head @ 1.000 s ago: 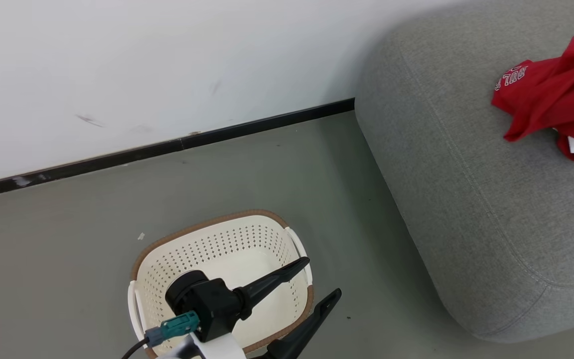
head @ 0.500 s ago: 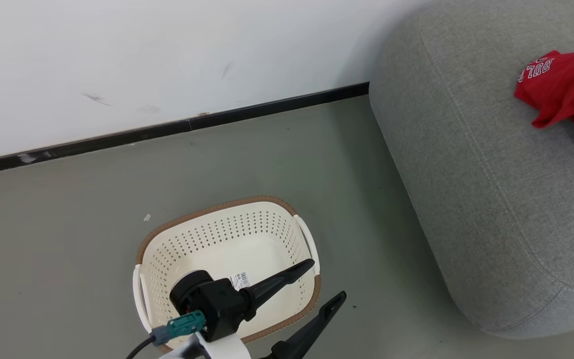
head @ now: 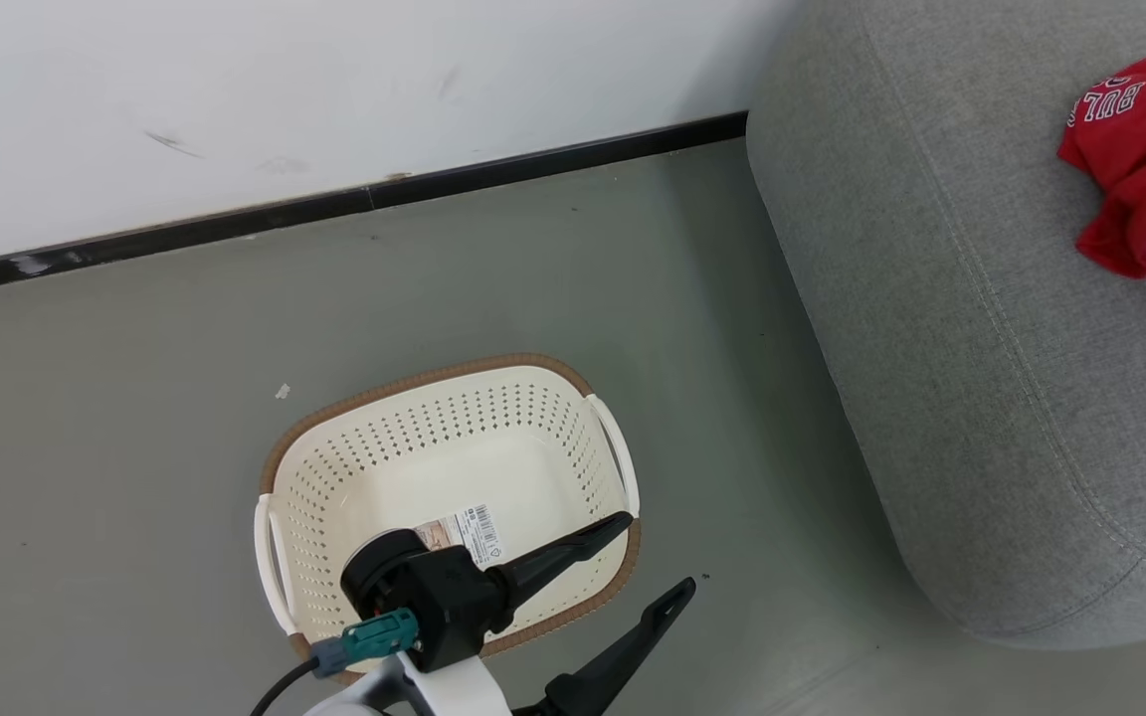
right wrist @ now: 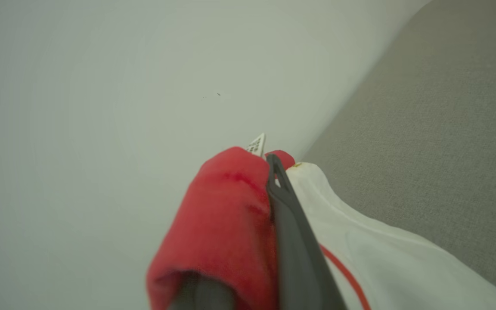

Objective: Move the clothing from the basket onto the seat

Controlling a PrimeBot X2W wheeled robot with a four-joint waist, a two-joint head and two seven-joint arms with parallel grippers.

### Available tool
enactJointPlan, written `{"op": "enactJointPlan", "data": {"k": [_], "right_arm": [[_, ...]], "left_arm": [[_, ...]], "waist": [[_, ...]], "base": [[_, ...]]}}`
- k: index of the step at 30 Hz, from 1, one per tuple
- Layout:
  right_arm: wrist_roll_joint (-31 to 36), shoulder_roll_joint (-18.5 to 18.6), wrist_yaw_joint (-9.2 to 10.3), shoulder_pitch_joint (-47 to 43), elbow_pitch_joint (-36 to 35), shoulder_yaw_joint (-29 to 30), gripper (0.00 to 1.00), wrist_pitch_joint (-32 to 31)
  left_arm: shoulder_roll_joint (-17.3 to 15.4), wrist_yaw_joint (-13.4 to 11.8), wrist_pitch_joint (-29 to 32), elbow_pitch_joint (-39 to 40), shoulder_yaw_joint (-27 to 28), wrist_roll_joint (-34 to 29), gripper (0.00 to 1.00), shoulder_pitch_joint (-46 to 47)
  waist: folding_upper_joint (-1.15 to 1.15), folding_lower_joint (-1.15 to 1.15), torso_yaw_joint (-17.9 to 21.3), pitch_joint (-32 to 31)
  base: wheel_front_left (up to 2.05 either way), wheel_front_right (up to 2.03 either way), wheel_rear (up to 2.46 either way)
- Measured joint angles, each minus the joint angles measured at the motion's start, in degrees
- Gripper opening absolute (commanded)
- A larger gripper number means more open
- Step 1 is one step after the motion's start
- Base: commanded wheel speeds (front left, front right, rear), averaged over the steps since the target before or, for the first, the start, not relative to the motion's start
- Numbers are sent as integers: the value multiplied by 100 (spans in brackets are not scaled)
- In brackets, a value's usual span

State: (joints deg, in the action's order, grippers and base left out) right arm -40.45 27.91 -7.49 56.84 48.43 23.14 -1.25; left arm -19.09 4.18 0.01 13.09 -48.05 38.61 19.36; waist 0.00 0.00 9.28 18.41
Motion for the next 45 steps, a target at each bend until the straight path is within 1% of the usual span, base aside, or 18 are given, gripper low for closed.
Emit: {"op": "enactJointPlan", "data": {"k": [7, 17, 24, 30, 45], "right_arm": [[23, -119, 1, 1, 223, 162, 0, 87], [105, -290, 0, 1, 416, 149, 0, 277], [115, -367, 0, 81, 414, 67, 0, 461], [231, -382, 0, 116, 432, -20, 0, 634], [215, -597, 0, 118, 567, -168, 0, 800]], "left_arm": [[-79, -51, 153, 45, -2, 0, 100, 0], [-137, -149, 337, 221, 27, -1, 100, 53], [-264, -211, 445, 313, 124, -33, 100, 141], [-304, -263, 509, 421, 170, -98, 100, 196], [-476, -404, 700, 616, 301, -198, 100, 354]], "waist": [[0, 0, 6, 244], [0, 0, 29, 627], [0, 0, 69, 897], [0, 0, 135, 1116], [0, 0, 345, 1595]], "base": [[0, 0, 0], [0, 0, 0], [0, 0, 0], [0, 0, 0], [0, 0, 0]]}}
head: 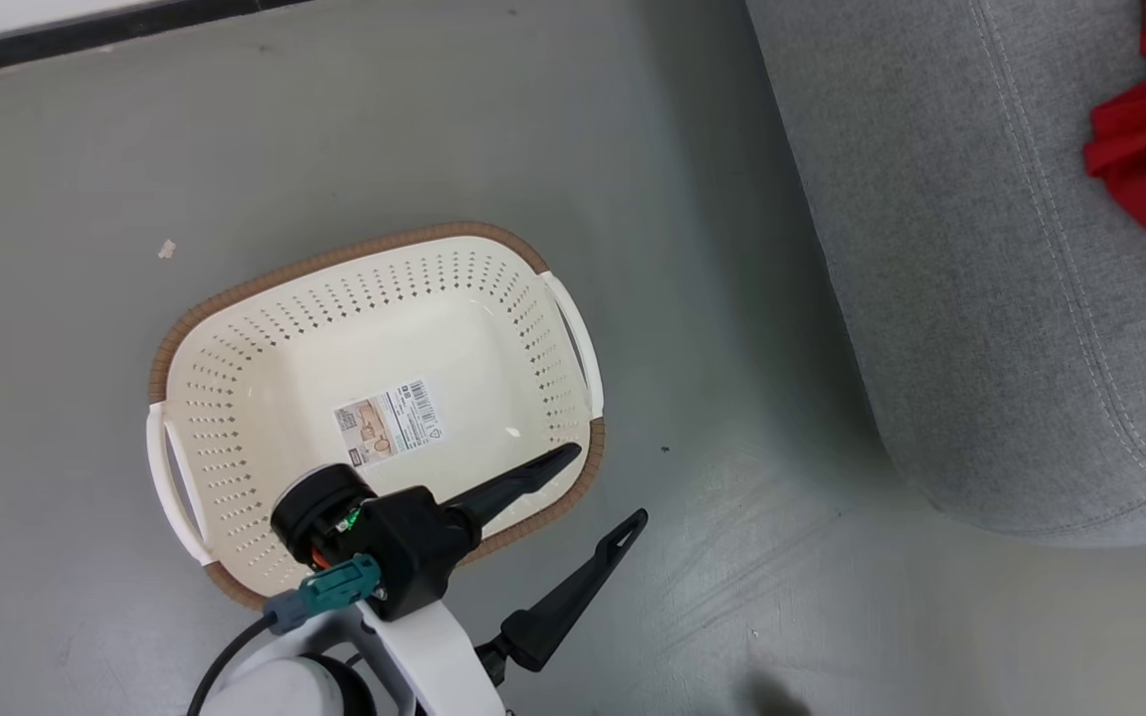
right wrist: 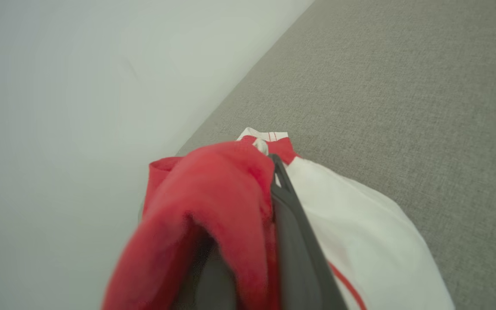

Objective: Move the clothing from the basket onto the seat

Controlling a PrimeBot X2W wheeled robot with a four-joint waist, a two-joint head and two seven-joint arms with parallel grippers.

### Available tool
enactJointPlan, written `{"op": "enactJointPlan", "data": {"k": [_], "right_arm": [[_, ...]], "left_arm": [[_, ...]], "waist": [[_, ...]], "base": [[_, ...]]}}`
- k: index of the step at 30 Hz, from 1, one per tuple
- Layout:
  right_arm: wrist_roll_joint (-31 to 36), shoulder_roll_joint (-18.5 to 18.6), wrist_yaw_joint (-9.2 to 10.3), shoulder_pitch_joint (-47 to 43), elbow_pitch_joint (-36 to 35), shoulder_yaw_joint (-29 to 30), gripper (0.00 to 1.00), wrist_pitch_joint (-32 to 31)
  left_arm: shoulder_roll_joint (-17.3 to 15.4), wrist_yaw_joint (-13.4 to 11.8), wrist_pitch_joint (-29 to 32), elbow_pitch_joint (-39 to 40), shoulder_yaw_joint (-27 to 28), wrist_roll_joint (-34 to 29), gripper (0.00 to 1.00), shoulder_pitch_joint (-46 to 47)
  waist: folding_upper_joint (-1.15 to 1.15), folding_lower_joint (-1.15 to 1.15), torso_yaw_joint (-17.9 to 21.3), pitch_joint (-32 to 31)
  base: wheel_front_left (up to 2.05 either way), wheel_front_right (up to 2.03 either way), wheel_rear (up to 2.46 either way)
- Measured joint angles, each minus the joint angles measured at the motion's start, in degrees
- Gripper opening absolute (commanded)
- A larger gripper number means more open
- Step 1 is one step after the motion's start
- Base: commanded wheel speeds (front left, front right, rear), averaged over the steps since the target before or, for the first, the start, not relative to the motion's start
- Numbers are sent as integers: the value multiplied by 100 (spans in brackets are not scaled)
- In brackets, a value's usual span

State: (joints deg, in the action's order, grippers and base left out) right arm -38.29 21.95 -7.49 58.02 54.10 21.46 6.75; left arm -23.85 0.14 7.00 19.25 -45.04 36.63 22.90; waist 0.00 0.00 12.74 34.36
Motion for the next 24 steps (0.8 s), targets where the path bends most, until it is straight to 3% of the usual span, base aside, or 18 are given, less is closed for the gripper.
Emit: {"op": "enactJointPlan", "data": {"k": [12, 14, 15, 18, 24], "right_arm": [[-2, -123, 0, 119, 37, -167, 3, 168], [-2, -118, 0, 118, 64, -188, 20, 181], [-2, -112, 0, 118, 71, -199, 20, 181], [-2, -109, 0, 118, 78, -246, 42, 219], [-2, -97, 0, 115, 144, -394, 70, 241]], "left_arm": [[-120, -49, 4, 64, 96, -97, 100, 65], [-120, -49, 4, 64, 96, -97, 100, 93], [-112, -49, 4, 64, 94, -97, 100, 105], [-108, -49, -1, 63, 99, -97, 100, 110], [-97, -48, -13, 34, 122, -92, 100, 110]], "waist": [[0, 0, 164, 178], [0, 0, 170, 174], [0, 0, 172, 171], [0, 0, 175, 157], [0, 0, 180, 102]], "base": [[0, 0, 0], [0, 0, 0], [0, 0, 0], [0, 0, 0], [0, 0, 0]]}}
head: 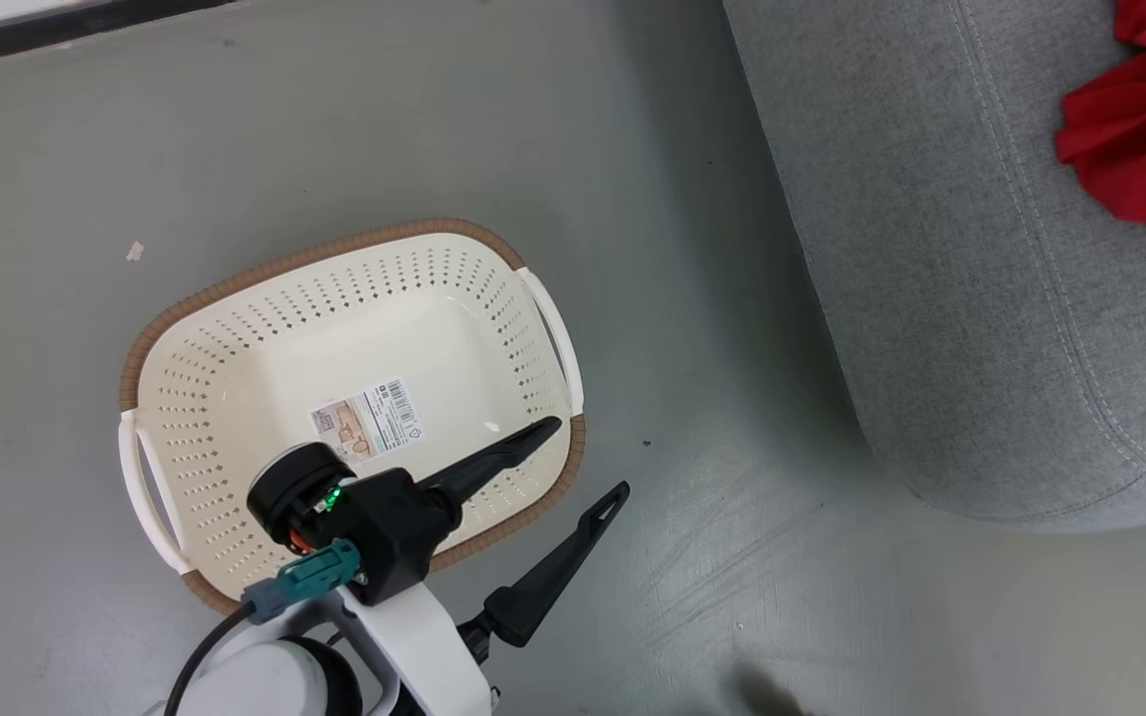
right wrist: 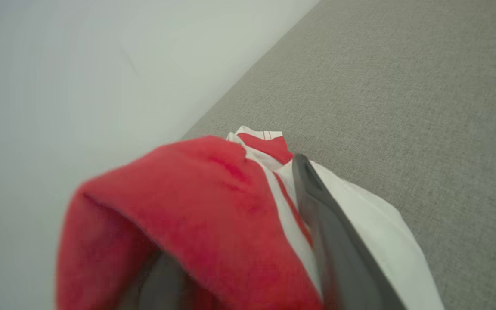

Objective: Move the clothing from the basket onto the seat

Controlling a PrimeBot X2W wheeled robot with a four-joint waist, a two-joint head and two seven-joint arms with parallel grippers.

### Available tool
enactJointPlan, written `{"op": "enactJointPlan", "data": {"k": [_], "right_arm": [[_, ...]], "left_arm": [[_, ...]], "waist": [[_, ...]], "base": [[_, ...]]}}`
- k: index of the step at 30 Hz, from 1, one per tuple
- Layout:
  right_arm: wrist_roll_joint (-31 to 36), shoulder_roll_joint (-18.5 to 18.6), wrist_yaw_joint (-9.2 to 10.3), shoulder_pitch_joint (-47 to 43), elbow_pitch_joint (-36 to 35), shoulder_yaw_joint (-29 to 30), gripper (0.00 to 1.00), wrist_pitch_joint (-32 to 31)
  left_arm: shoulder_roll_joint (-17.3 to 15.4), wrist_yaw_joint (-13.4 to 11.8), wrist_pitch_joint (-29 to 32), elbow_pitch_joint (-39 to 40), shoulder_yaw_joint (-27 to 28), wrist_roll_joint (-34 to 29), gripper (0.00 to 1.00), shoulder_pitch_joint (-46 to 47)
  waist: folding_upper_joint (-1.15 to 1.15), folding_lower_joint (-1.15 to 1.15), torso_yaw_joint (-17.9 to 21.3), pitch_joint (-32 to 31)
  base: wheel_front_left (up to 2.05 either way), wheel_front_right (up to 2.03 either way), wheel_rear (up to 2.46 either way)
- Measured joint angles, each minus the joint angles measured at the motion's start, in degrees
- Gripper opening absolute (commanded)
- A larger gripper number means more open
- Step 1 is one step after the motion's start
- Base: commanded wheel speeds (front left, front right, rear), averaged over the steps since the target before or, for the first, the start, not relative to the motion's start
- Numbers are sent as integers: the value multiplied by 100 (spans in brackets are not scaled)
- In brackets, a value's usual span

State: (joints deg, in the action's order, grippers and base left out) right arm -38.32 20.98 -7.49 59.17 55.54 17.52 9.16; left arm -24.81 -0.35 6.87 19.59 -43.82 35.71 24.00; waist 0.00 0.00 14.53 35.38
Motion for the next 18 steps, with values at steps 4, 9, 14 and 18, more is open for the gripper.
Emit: {"op": "enactJointPlan", "data": {"k": [4, 9, 14, 18], "right_arm": [[0, 2, 0, -9, 1, -136, 89, 0], [0, -29, 0, -68, -81, -337, 100, 48], [-60, -36, 1, -303, -166, -478, 100, 100], [-122, -57, 0, -541, -310, -641, 100, 103]], "left_arm": [[9, 7, -48, -33, 29, 4, 100, 9], [56, 49, -149, -110, 65, 7, 100, 27], [89, 59, -247, -193, 79, 16, 100, 32], [111, 77, -301, -250, 85, 51, 100, 35]], "waist": [[0, 0, 3, -56], [0, 0, 16, -181], [0, 0, 34, -320], [0, 0, 53, -450]], "base": [[0, 0, 0], [0, 0, 0], [0, 0, 0], [0, 0, 0]]}}
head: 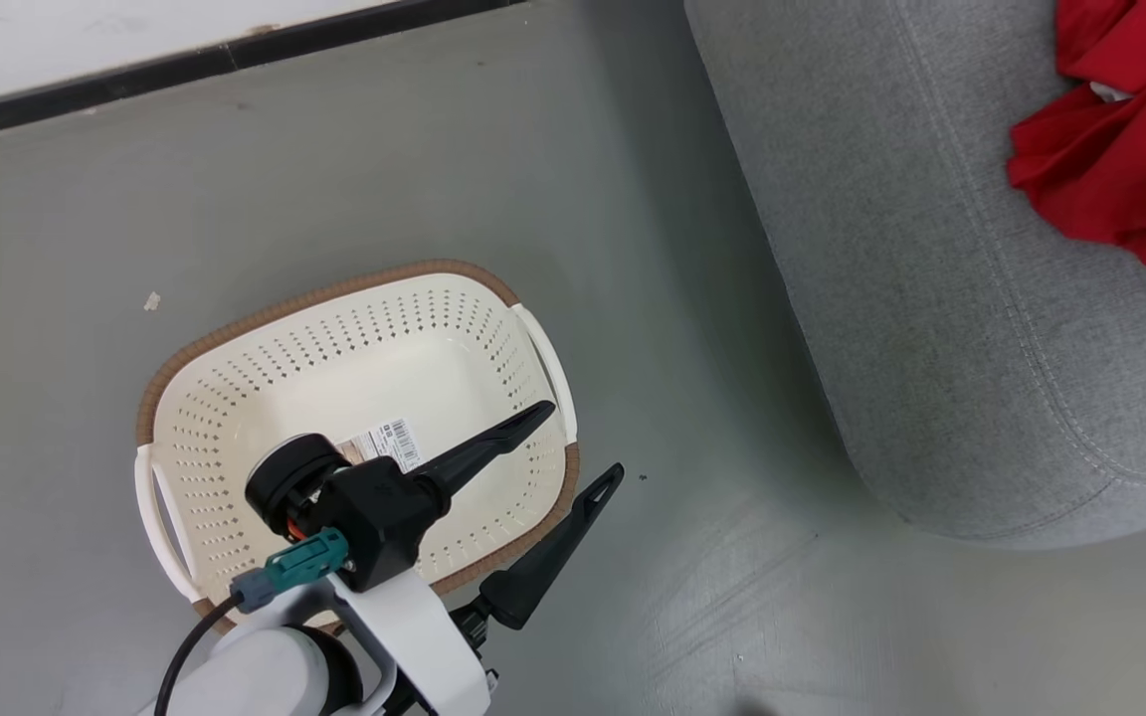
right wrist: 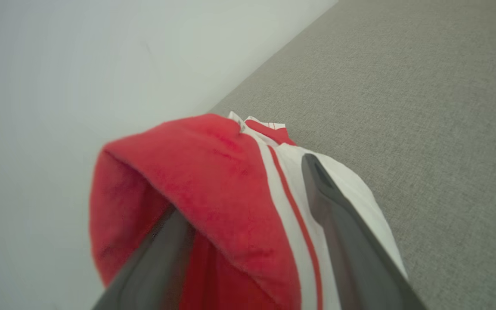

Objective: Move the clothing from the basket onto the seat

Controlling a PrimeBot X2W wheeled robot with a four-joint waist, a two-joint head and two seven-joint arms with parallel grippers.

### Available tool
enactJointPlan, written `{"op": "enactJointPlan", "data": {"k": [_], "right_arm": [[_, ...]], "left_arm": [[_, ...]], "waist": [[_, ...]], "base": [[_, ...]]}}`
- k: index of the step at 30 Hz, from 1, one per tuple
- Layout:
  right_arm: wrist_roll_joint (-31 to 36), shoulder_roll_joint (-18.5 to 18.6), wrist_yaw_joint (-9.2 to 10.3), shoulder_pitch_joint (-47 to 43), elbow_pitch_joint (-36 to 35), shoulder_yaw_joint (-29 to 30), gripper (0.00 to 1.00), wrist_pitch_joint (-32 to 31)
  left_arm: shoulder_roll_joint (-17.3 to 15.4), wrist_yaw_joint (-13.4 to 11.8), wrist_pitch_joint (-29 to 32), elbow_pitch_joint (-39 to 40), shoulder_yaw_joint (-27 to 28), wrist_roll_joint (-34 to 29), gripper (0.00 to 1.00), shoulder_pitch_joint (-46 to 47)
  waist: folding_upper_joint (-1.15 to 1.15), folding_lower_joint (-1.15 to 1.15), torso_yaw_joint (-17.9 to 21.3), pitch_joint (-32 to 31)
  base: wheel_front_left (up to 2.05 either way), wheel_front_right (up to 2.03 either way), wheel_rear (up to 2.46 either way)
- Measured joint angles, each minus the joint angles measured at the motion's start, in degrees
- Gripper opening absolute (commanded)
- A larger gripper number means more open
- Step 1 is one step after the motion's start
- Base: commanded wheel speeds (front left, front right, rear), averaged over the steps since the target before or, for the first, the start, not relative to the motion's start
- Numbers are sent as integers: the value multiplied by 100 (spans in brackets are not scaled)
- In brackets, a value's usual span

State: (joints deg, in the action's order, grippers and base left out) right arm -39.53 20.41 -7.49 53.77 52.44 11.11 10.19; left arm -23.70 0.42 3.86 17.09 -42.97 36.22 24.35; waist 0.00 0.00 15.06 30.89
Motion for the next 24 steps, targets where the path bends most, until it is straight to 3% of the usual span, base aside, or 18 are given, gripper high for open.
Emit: {"op": "enactJointPlan", "data": {"k": [16, 24], "right_arm": [[-24, -9, 0, -1068, -1072, -894, 100, 294], [100, -9, 1, -1519, -1836, -1493, 100, 348]], "left_arm": [[96, 31, -388, -321, 105, 108, 100, -71], [163, -104, -712, -531, 316, 172, 100, -420]], "waist": [[0, 0, 35, -639], [0, 0, -44, -999]], "base": [[0, 0, 0], [0, 0, 0]]}}
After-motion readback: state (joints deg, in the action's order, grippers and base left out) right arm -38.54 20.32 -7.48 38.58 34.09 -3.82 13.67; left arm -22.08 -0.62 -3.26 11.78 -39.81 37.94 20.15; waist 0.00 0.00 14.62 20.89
